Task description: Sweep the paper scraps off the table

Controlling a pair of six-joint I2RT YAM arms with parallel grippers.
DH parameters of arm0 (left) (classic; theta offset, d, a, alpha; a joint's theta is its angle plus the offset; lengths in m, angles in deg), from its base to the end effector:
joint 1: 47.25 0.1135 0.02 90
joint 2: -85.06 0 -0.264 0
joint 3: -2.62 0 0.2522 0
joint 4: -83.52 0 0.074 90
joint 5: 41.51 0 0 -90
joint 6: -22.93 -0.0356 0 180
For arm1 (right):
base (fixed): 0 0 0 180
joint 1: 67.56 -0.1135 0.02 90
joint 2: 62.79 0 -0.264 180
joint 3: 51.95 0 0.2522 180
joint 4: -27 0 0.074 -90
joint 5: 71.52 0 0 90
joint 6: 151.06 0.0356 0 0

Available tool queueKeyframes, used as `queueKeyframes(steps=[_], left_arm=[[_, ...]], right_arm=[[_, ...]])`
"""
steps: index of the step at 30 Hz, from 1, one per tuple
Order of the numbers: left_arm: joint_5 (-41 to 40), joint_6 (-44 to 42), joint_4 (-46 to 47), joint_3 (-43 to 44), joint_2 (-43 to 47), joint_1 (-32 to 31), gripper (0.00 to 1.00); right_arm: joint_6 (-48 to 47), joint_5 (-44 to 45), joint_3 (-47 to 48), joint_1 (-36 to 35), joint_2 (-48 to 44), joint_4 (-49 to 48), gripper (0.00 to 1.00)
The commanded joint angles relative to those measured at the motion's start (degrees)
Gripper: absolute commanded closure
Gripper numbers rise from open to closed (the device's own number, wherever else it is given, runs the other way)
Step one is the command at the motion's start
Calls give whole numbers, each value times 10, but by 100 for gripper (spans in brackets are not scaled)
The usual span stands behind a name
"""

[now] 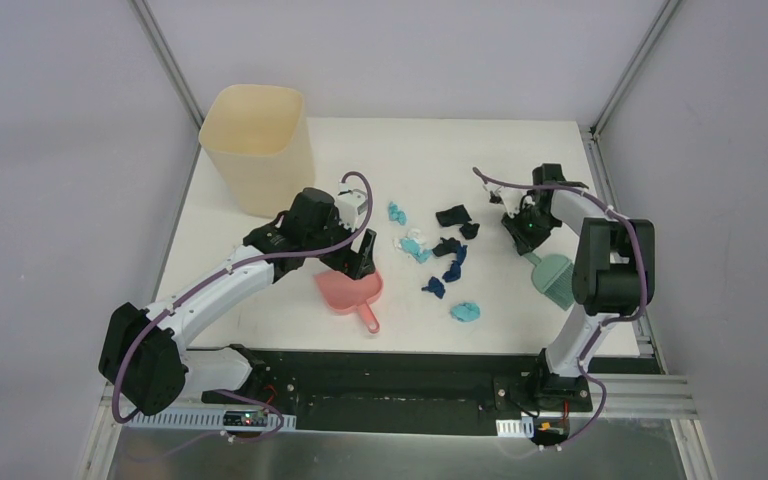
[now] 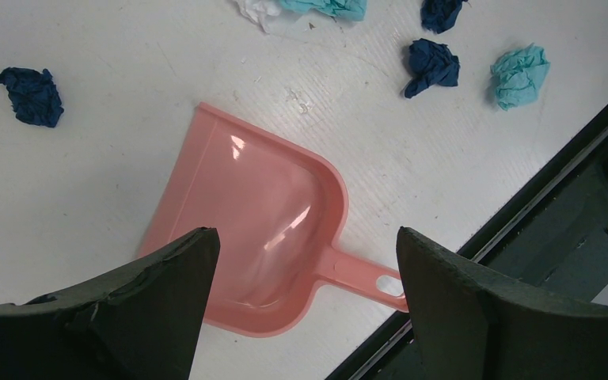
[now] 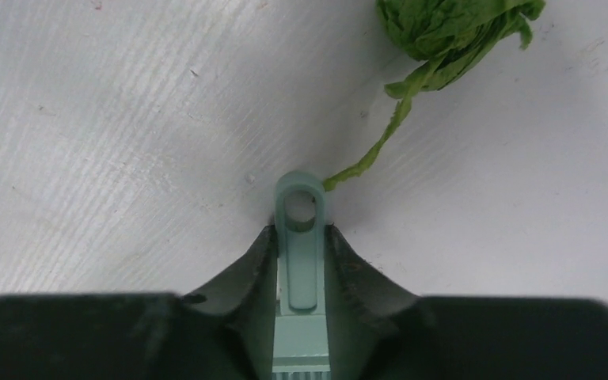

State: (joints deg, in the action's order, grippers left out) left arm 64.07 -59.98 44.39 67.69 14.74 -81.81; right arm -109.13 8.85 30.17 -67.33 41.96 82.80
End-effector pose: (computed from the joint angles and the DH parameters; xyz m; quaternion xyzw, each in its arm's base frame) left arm 0.2084 -0.1552 0.2633 0.2679 0.8747 -0.2533 0.3146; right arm 0.3419 0.0046 0.1649 -0.4097 0.9028 0.0351 0.1258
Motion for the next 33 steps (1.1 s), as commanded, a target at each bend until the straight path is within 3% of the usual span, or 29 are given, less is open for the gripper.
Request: queueKeyframes(steps=[1, 3, 7, 12, 18, 21, 26, 29, 33], left_arm=[[14, 3, 9, 22, 1, -5, 15], [15, 4, 10, 23, 0, -6, 15], [9, 12, 13, 23, 1, -10, 17], [41, 58, 85, -2, 14, -14, 17], [55, 130, 168, 11, 5, -50, 20], [8, 135, 224, 22, -2, -106, 20], [-75, 103, 290, 86, -104, -227, 20], [-114, 75, 302, 145, -176, -276, 17], [-148, 72, 369, 162, -254, -314, 17]], right_arm=[[7, 20, -30, -1, 0, -10, 84], [21, 17, -27, -1, -15, 11, 94], [81, -32, -7, -1, -96, 52, 100], [166, -96, 26, -1, -195, 82, 100], [282, -158, 29, -1, -259, 44, 100], [359, -198, 8, -1, -300, -29, 100], [492, -214, -44, -1, -362, -165, 100], [570, -226, -45, -1, -374, -191, 100], [649, -247, -56, -1, -387, -230, 100]])
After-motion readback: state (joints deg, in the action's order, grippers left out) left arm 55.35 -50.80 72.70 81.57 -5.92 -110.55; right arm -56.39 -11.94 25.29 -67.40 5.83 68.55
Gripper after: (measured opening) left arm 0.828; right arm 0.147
